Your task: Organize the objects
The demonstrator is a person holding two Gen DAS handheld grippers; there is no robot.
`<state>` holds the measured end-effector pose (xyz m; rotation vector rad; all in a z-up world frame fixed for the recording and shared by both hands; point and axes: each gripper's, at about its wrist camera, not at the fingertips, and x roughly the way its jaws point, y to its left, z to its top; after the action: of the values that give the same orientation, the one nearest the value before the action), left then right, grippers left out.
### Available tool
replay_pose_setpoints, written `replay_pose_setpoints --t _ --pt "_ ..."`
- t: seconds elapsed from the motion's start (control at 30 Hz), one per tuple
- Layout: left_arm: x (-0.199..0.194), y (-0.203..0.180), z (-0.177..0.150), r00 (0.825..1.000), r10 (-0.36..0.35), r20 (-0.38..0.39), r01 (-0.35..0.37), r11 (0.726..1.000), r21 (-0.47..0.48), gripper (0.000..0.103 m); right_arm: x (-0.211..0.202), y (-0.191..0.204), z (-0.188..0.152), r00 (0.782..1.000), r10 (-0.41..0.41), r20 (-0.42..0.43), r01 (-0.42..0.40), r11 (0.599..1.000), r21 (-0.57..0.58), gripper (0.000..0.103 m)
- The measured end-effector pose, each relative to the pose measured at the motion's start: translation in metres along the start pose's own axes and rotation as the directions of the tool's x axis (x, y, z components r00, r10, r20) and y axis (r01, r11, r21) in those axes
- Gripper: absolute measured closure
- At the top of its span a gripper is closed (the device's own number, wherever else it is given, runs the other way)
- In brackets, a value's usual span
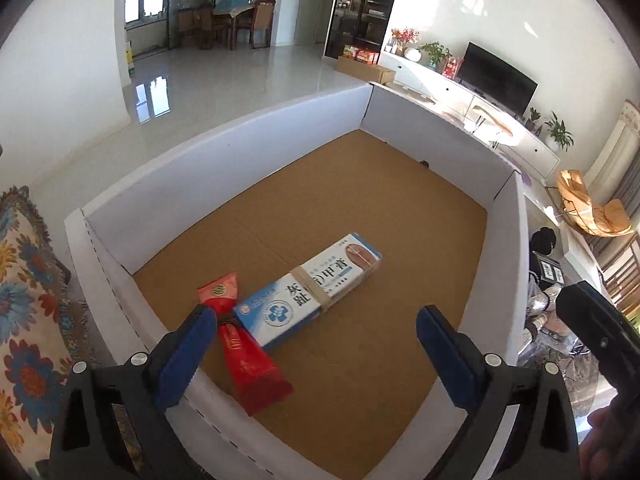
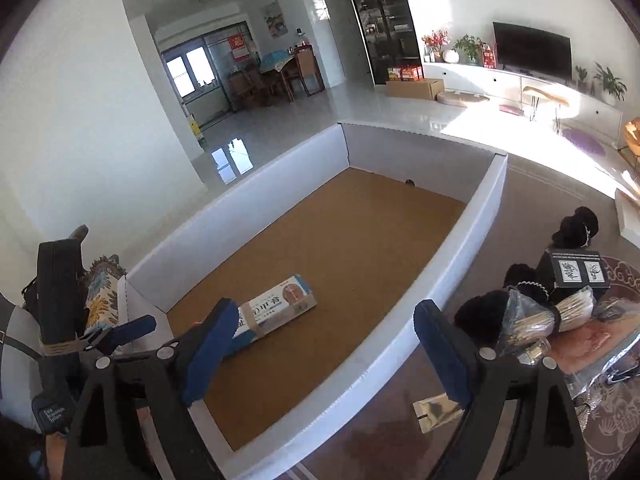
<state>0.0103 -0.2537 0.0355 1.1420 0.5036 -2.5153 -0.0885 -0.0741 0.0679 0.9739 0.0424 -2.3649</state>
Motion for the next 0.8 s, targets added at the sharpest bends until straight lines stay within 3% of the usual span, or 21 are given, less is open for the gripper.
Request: replay_pose_setpoints --t 0.13,0.23,0.33,0.4,0.43,0.5,0.57,0.7,0.8 --pt "-0.033 -0.045 -0.025 0.986 -0.159 0.053 0.155 0.984 0.083 0.001 -0.043 -0.053 -0.046 0.99 -0.135 0.04 0.137 0.989 -0.048 0.004" --pt "-0.054 -0.1 -0.046 0.952 -0.304 0.028 0.293 0.936 0.196 0.001 -0.073 -0.107 -0.088 0.968 -0.251 0.013 0.251 0.968 -0.026 0.004" --pt "-0.06 -0.154 -0.081 0.91 -0.407 -0.08 0.411 0.858 0.309 0.001 -0.096 -0.165 -0.131 0.935 -0.351 -0.048 0.352 0.936 0.02 0.004" --pt "-0.053 -0.187 -0.109 0.885 -0.43 -0.177 0.465 0.81 0.358 0.001 -0.105 -0.196 -0.157 0.911 -0.398 -0.105 0.404 0.914 0.046 0.004" --pt "-0.045 -0.202 -0.122 0.882 -0.418 -0.218 0.471 0.794 0.384 0.001 -0.114 -0.208 -0.174 0.903 -0.411 -0.128 0.421 0.905 0.061 0.004" --pt "-0.028 -0.227 -0.147 0.895 -0.357 -0.269 0.444 0.771 0.456 0.001 -0.121 -0.224 -0.192 0.89 -0.428 -0.157 0.444 0.892 0.085 0.004" --pt "-0.01 -0.24 -0.168 0.915 -0.281 -0.291 0.396 0.766 0.506 0.001 -0.124 -0.235 -0.203 0.878 -0.445 -0.174 0.464 0.881 0.093 0.004" --pt "0.019 -0.246 -0.175 0.92 -0.212 -0.329 0.361 0.785 0.504 0.001 -0.123 -0.234 -0.214 0.876 -0.443 -0.192 0.468 0.876 0.118 0.004" --pt "0.033 -0.25 -0.171 0.938 -0.176 -0.3 0.316 0.792 0.523 0.001 -0.118 -0.233 -0.212 0.874 -0.444 -0.199 0.472 0.873 0.121 0.003"
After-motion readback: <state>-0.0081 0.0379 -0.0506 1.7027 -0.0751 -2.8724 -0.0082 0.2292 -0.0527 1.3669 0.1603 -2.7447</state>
